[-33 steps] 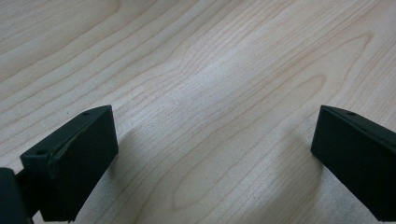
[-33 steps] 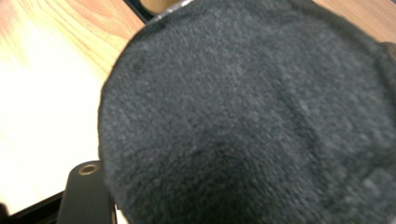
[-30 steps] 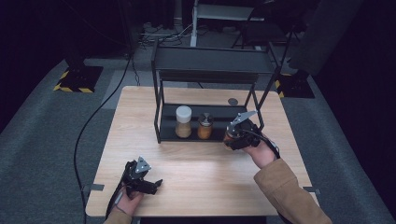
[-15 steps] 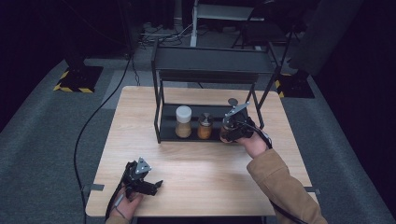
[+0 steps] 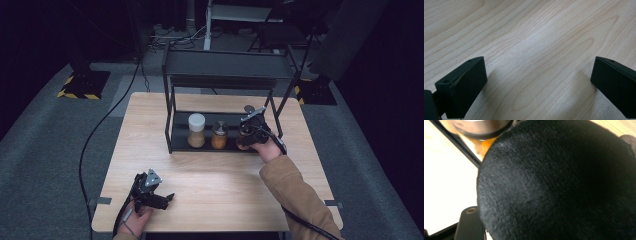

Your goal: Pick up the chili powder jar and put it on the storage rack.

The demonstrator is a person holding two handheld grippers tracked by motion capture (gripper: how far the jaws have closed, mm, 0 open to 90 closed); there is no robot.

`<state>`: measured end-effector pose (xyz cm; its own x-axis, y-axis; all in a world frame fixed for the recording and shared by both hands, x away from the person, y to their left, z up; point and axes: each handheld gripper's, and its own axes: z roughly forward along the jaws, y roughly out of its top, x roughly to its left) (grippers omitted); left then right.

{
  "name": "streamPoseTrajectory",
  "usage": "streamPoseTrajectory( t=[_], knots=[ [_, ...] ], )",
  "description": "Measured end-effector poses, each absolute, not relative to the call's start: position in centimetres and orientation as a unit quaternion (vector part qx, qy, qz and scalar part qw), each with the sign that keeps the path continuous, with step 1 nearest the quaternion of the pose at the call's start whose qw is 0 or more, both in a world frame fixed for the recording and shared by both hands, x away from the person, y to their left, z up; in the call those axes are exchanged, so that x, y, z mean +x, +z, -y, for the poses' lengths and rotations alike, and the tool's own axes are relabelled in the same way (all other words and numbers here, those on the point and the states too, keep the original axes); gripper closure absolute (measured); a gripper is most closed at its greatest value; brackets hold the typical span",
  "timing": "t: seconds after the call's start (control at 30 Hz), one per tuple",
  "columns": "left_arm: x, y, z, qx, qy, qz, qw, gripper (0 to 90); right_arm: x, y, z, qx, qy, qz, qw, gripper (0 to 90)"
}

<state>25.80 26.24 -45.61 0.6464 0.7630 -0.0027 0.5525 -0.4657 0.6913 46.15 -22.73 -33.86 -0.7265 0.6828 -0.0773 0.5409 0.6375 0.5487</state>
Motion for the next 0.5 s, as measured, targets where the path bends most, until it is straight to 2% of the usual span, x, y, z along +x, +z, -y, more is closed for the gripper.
streamPoseTrajectory(
  t=[0.5],
  knots=[
    [25.8,-45.6,-26.2,0.843,0.156,-0.39,0.338,0.1,47.3,-35.8,22.7,0.362,0.261,-0.885,0.136,31.5]
  ],
)
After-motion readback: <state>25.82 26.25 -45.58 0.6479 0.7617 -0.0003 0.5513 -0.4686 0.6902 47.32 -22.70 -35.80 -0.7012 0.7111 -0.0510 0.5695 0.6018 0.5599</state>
